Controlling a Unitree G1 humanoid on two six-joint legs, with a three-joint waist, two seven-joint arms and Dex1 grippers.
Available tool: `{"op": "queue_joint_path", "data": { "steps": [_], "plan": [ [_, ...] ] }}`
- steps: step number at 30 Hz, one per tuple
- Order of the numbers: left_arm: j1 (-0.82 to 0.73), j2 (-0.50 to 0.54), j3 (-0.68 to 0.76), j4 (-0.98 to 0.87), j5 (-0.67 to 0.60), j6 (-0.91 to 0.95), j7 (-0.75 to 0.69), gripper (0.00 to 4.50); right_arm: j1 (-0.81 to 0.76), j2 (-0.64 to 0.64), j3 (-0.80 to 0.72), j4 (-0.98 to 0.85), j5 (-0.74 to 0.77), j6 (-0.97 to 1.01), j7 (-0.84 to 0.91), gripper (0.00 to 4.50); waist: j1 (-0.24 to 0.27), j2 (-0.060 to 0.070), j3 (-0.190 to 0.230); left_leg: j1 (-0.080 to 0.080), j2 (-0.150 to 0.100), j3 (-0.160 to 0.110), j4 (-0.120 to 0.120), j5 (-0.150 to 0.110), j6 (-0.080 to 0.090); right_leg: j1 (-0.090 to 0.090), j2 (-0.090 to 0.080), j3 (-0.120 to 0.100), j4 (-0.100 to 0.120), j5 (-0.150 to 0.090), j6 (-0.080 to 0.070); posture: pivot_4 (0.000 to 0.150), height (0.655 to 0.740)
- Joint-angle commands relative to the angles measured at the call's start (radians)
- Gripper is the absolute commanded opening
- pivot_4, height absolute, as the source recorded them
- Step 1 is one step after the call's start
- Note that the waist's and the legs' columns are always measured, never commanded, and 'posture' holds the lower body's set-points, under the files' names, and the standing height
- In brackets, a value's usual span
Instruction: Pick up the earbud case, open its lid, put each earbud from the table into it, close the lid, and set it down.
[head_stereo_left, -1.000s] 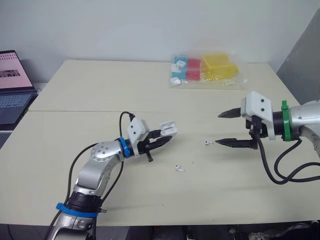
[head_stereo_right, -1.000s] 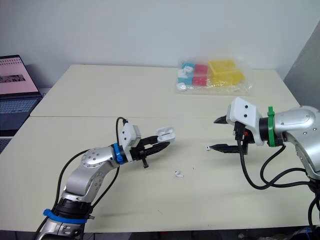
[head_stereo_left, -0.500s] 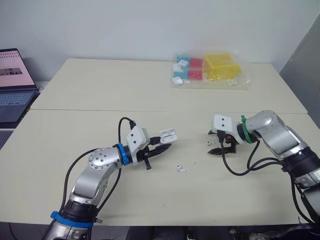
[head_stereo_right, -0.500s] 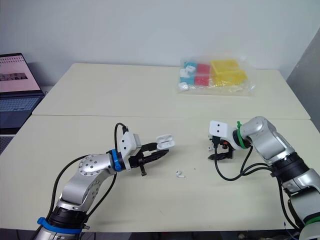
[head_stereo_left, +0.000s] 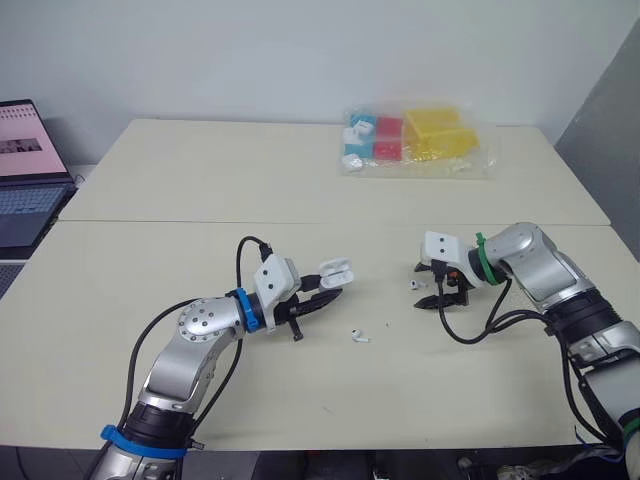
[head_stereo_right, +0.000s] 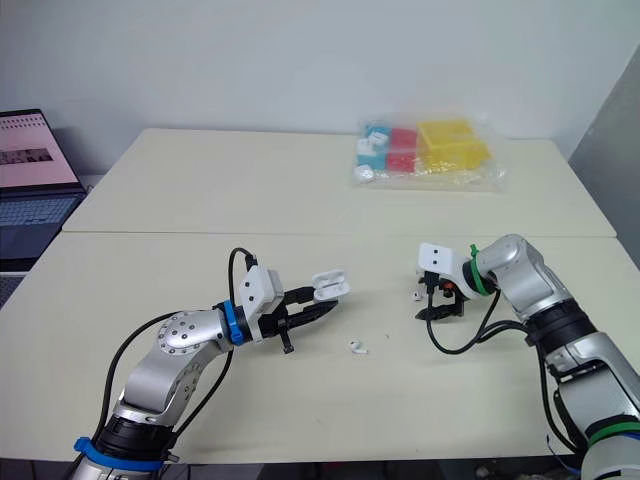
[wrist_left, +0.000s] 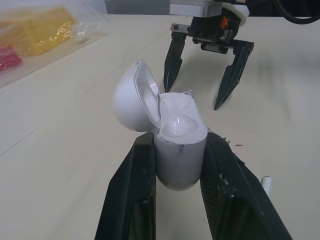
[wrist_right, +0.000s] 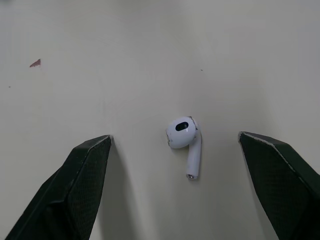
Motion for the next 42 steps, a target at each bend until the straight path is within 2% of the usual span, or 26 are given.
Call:
{"op": "queue_joint_path", "data": {
  "steps": [1, 10, 11, 17, 20, 25, 28, 34, 42],
  "plan": [
    [-0.007, 0.003, 0.000, -0.034, 0.001, -0.028, -0.001, 0.80, -0.020, 0.018, -0.025, 0.016, -0.010, -0.001, 0.005, 3.69, -0.001, 0.000, 0.000, 0.000, 0.000, 0.000, 0.000, 0.000, 0.000, 0.000, 0.000, 0.000, 0.000, 0.000, 0.000, 0.150, 0.7400],
    [-0.012, 0.001, -0.002, -0.028, 0.002, -0.031, -0.005, 0.80, -0.011, 0.030, -0.033, 0.009, -0.013, 0.011, 0.016, 0.49, -0.001, 0.000, 0.000, 0.000, 0.000, 0.000, 0.000, 0.000, 0.000, 0.000, 0.000, 0.000, 0.000, 0.000, 0.000, 0.150, 0.7400],
    [-0.012, 0.001, -0.003, -0.027, 0.002, -0.030, -0.005, 0.80, -0.009, 0.028, -0.034, 0.005, -0.014, 0.011, 0.019, 0.40, -0.001, 0.000, 0.000, 0.000, 0.000, 0.000, 0.000, 0.000, 0.000, 0.000, 0.000, 0.000, 0.000, 0.000, 0.000, 0.150, 0.7400],
    [-0.010, 0.007, -0.007, -0.027, 0.005, -0.035, -0.009, 0.80, 0.037, -0.049, -0.043, -0.132, -0.005, 0.011, 0.070, 0.40, 0.000, 0.000, 0.000, 0.000, 0.000, 0.000, 0.000, 0.000, 0.000, 0.000, 0.000, 0.000, 0.000, 0.000, 0.000, 0.150, 0.7400],
    [0.009, 0.014, -0.005, -0.045, 0.002, -0.031, -0.005, 0.80, 0.152, -0.172, -0.071, -0.321, 0.023, 0.043, 0.125, 0.40, 0.007, 0.000, 0.000, -0.001, -0.001, -0.001, 0.000, 0.000, 0.000, 0.000, -0.001, -0.001, 0.000, 0.000, 0.000, 0.150, 0.7400],
    [0.041, 0.017, 0.011, -0.081, -0.006, -0.015, 0.022, 0.80, 0.316, -0.305, -0.116, -0.457, 0.021, 0.025, 0.123, 0.40, 0.004, 0.000, 0.000, -0.002, -0.001, -0.001, 0.000, 0.000, 0.000, 0.000, -0.002, -0.001, -0.001, 0.000, 0.000, 0.150, 0.7400],
    [0.065, 0.020, 0.028, -0.102, -0.010, -0.004, 0.044, 0.80, 0.407, -0.363, -0.158, -0.485, 0.022, 0.027, 0.110, 0.40, 0.003, 0.000, 0.000, 0.000, -0.001, -0.001, -0.001, 0.000, 0.000, 0.001, -0.002, -0.001, -0.001, -0.002, 0.004, 0.150, 0.7400],
    [0.086, 0.042, 0.051, -0.120, -0.014, 0.004, 0.054, 0.80, 0.482, -0.435, -0.196, -0.511, 0.011, 0.004, 0.119, 0.40, 0.003, 0.000, 0.000, 0.005, -0.001, -0.001, 0.000, 0.000, 0.000, 0.005, -0.001, -0.001, -0.001, -0.003, 0.005, 0.150, 0.7400],
    [0.089, 0.058, 0.053, -0.130, -0.021, 0.018, 0.049, 0.80, 0.489, -0.416, -0.173, -0.522, 0.006, 0.023, 0.122, 0.40, 0.003, 0.000, 0.000, 0.006, 0.000, 0.000, 0.000, 0.000, 0.000, 0.006, -0.001, 0.000, -0.002, -0.003, 0.005, 0.150, 0.7400]
  ]
}}
